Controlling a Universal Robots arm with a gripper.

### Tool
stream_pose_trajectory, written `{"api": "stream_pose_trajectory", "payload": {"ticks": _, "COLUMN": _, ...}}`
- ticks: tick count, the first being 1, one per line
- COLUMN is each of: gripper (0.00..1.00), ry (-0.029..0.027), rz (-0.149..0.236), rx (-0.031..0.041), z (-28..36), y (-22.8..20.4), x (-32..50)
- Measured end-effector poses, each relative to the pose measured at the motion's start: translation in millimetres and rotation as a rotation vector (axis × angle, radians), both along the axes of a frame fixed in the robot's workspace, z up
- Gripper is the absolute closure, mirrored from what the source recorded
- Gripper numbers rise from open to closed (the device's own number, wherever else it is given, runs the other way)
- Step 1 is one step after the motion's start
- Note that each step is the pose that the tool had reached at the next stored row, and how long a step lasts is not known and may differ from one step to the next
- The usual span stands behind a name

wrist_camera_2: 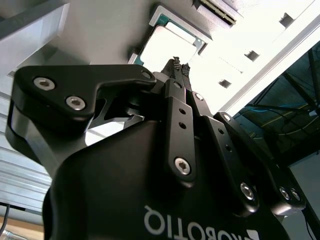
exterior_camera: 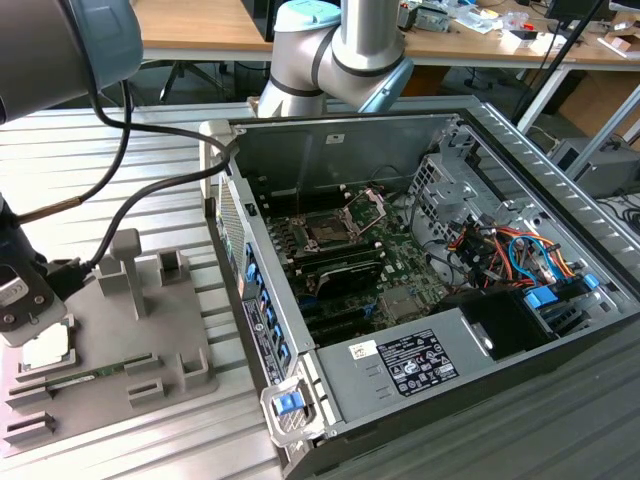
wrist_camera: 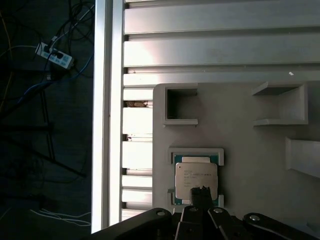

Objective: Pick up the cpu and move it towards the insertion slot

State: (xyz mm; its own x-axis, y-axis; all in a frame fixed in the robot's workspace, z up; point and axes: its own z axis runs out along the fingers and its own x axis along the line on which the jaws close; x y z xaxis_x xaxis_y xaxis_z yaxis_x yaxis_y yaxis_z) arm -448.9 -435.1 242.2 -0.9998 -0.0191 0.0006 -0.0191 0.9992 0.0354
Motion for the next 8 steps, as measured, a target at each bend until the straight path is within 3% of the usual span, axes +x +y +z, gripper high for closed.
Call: {"api": "stream_pose_trajectory", "payload": {"ticks": 8, "gripper": 0.89, "ry": 0.0, "rz": 0.0, "rx": 0.0, "z": -0.7, "y": 0.0, "x": 0.0}}
